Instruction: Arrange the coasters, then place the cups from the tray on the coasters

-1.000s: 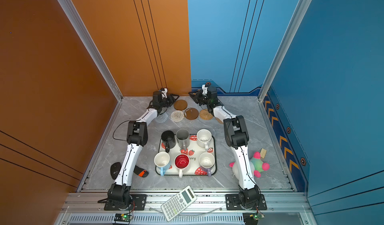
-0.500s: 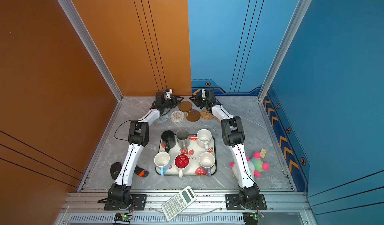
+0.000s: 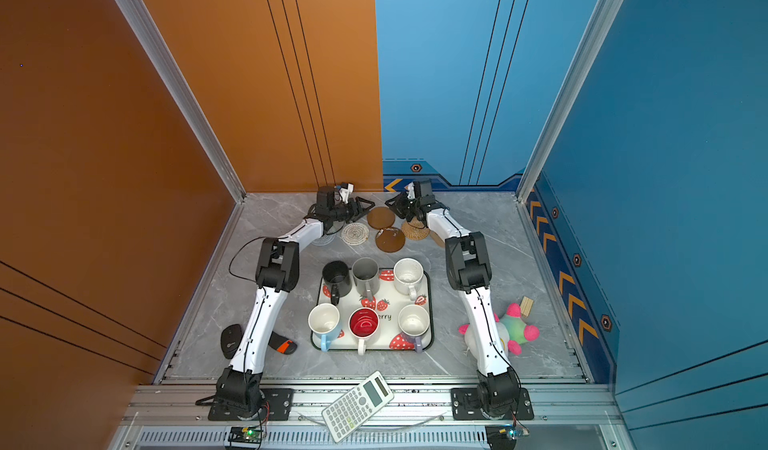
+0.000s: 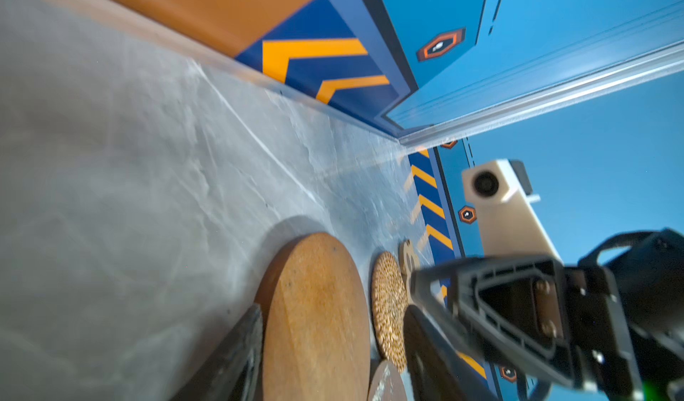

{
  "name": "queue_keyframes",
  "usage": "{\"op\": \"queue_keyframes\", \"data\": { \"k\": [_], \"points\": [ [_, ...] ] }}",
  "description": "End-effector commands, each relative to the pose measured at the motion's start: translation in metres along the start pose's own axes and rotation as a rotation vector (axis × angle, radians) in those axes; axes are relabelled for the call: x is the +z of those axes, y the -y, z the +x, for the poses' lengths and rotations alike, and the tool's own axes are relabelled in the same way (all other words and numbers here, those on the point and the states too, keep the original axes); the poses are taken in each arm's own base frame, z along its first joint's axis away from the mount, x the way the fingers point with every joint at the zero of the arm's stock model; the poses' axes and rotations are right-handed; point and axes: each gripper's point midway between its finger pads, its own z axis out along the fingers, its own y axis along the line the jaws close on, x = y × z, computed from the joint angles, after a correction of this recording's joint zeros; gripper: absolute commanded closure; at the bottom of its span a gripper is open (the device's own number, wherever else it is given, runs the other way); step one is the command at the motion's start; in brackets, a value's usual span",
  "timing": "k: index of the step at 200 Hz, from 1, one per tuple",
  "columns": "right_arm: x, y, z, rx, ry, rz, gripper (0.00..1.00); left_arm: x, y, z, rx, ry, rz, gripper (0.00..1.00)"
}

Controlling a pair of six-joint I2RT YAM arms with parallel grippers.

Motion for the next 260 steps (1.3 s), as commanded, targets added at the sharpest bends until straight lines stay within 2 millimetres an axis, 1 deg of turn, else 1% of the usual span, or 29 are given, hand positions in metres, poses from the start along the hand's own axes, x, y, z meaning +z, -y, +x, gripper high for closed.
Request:
{"op": "queue_keyframes", "data": {
  "k": [1,9,32,59,81,105,136,156,177,200,209,226,260],
  "points": [
    [-0.003,-0.001,-0.023,-0.018,0.061,0.007,0.73,-0.006,-0.004,0.019,-0.038,-0.069,-0.029,0.37],
    [-0.002,0.004,-0.026,-0.013,0.069,0.012,0.73,-0.009,-0.001,0.015,-0.034,-0.061,-0.029,0.37],
    [0.002,0.014,-0.033,0.001,0.083,0.019,0.73,-0.017,0.01,-0.004,-0.006,-0.012,-0.036,0.36],
    [0.009,0.023,-0.033,0.018,0.077,0.018,0.73,-0.014,0.013,-0.022,0.019,0.037,-0.038,0.35],
    [0.013,0.032,-0.032,0.028,0.074,0.033,0.73,-0.006,0.013,-0.027,0.005,0.052,-0.023,0.35],
    [0.015,0.044,-0.031,0.039,0.073,0.061,0.73,-0.006,0.018,-0.03,0.008,0.068,-0.013,0.35],
    [0.017,0.056,-0.029,0.053,0.068,0.085,0.73,-0.016,0.028,-0.033,0.029,0.067,-0.011,0.35],
    [0.019,0.059,-0.026,0.059,0.056,0.093,0.73,-0.026,0.036,-0.033,0.038,0.063,-0.013,0.35],
    [0.026,0.061,-0.015,0.056,0.027,0.1,0.73,-0.037,0.044,-0.031,0.042,0.058,-0.022,0.35],
    [0.034,0.062,-0.001,0.045,-0.013,0.109,0.73,-0.052,0.05,-0.023,0.041,0.051,-0.043,0.35],
    [0.035,0.063,0.002,0.046,-0.02,0.108,0.73,-0.059,0.051,-0.019,0.042,0.045,-0.06,0.35],
    [0.038,0.065,0.007,0.049,-0.033,0.111,0.73,-0.069,0.051,-0.008,0.056,0.022,-0.104,0.36],
    [0.043,0.066,0.015,0.045,-0.054,0.11,0.72,-0.086,0.041,0.023,0.119,-0.068,-0.28,0.37]
  ]
}}
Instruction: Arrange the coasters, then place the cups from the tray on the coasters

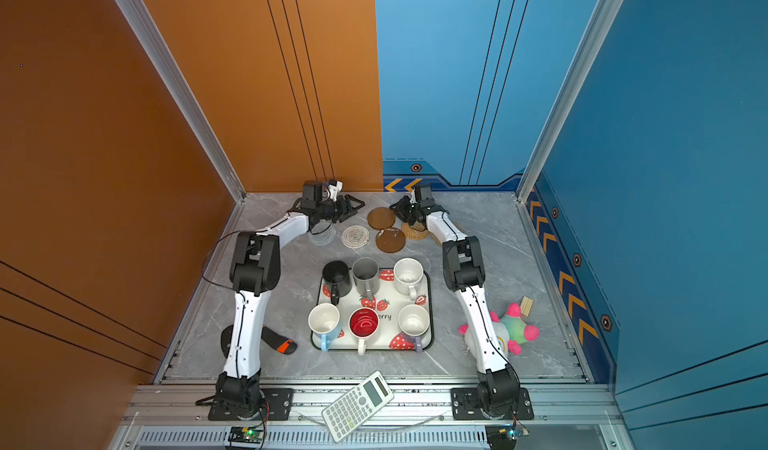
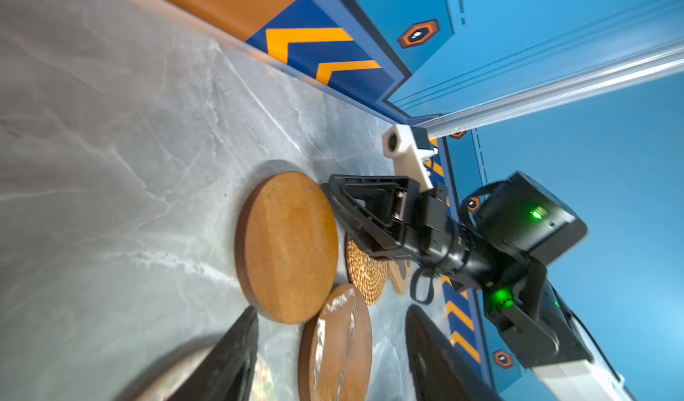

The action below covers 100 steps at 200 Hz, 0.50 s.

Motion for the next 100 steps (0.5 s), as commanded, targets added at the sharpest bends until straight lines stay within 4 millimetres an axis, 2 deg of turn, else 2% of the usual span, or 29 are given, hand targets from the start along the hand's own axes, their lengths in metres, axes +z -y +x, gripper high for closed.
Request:
{"op": "queue_keyframes", "data": {
  "k": [1,23,70,100],
  "points": [
    [0.011,0.015,0.018,-0.003,-0.057,0.033,0.73,-0.014,-0.01,0.025,0.077,-0.079,-0.148,0.37],
    [0.013,0.016,0.025,-0.002,-0.079,0.028,0.72,-0.019,-0.02,0.05,0.086,-0.166,-0.228,0.44],
    [0.016,0.016,0.034,-0.008,-0.106,0.032,0.72,-0.01,-0.034,0.087,0.05,-0.264,-0.248,0.71],
    [0.016,0.014,0.035,-0.01,-0.108,0.029,0.72,0.001,-0.043,0.096,0.032,-0.288,-0.248,0.74]
  ]
}}
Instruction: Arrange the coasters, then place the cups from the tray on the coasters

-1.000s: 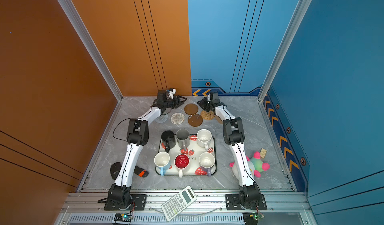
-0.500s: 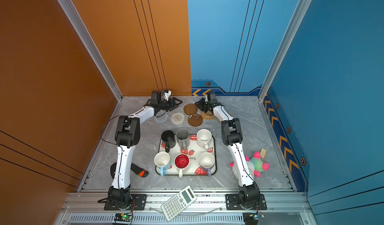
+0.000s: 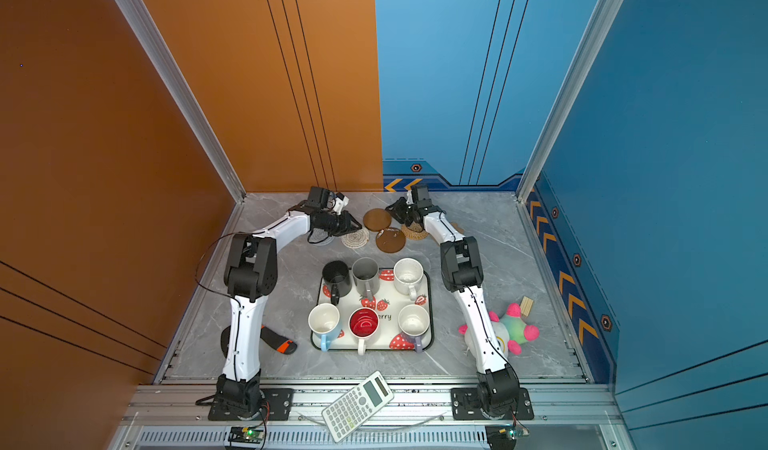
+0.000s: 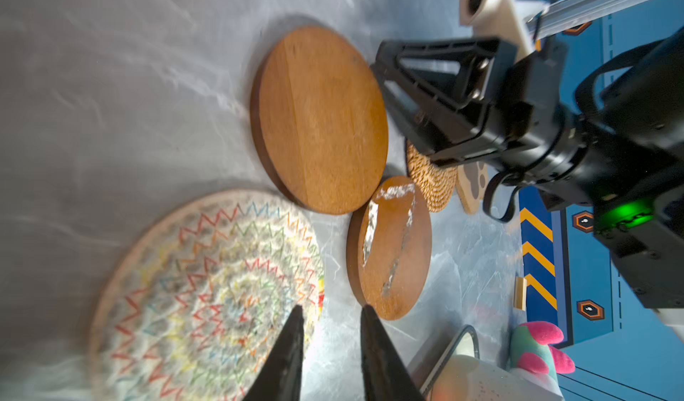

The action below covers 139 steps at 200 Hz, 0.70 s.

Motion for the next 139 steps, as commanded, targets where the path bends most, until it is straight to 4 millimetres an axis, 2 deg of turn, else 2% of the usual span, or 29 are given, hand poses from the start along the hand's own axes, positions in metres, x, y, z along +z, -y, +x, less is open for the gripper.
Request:
{"op": "queue_keyframes", "data": {
  "k": [1,26,54,80,139],
  "points": [
    [0.011,0.02,0.02,0.016,-0.063,0.047,0.72,0.015,-0.015,0.016,-0.012,-0.056,-0.033,0.74],
    [0.011,0.02,0.022,0.017,-0.069,0.047,0.72,0.024,-0.028,0.02,-0.046,-0.081,-0.049,0.77],
    [0.01,0.019,0.025,0.012,-0.081,0.05,0.72,0.028,-0.054,0.024,-0.088,-0.091,-0.087,0.81],
    [0.01,0.019,0.027,0.01,-0.091,0.05,0.72,0.019,-0.076,0.021,-0.129,-0.077,-0.124,0.82],
    [0.015,0.014,0.042,-0.004,-0.127,0.045,0.72,-0.008,-0.107,0.009,-0.156,-0.042,-0.241,0.82]
  ]
}}
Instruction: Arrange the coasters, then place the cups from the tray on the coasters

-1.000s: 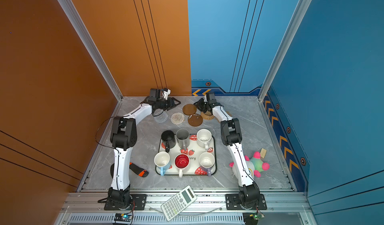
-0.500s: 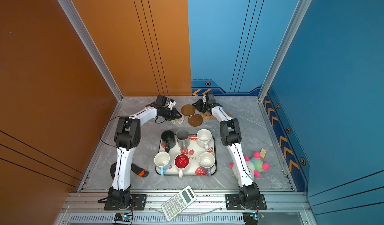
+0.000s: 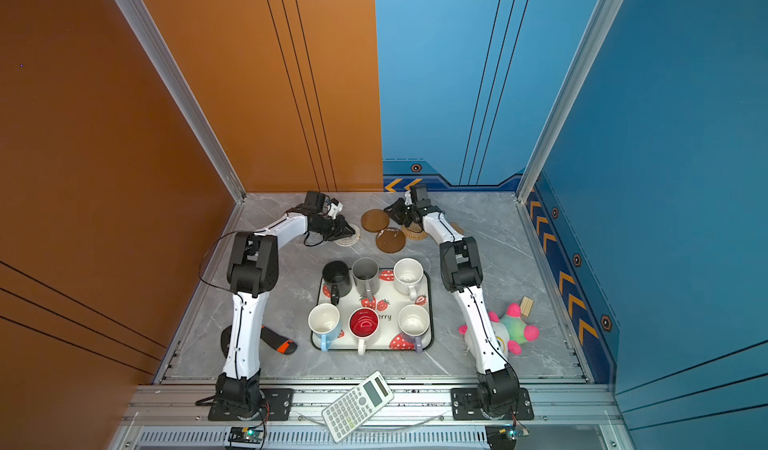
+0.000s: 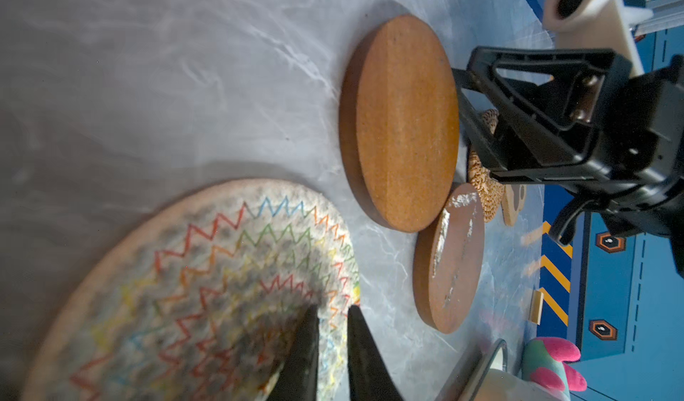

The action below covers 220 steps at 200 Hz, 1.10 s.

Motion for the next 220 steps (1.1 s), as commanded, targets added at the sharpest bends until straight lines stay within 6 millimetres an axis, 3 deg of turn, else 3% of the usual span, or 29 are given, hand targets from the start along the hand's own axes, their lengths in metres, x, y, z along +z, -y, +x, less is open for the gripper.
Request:
{"op": "queue_keyframes", "data": {
  "k": [1,104,169,220],
  "points": [
    [0.014,0.016,0.031,0.011,-0.088,0.052,0.72,-0.003,-0.052,0.012,-0.068,-0.034,-0.176,0.82],
    [0.02,0.019,0.074,-0.032,-0.209,0.099,0.72,-0.025,-0.068,-0.019,-0.091,0.048,-0.207,0.83],
    [0.015,0.018,0.095,-0.049,-0.255,0.111,0.72,-0.026,-0.047,-0.023,-0.058,0.051,-0.163,0.82],
    [0.007,0.007,0.087,-0.067,-0.238,0.098,0.72,-0.025,-0.026,-0.025,-0.025,0.054,-0.135,0.8]
  ]
}}
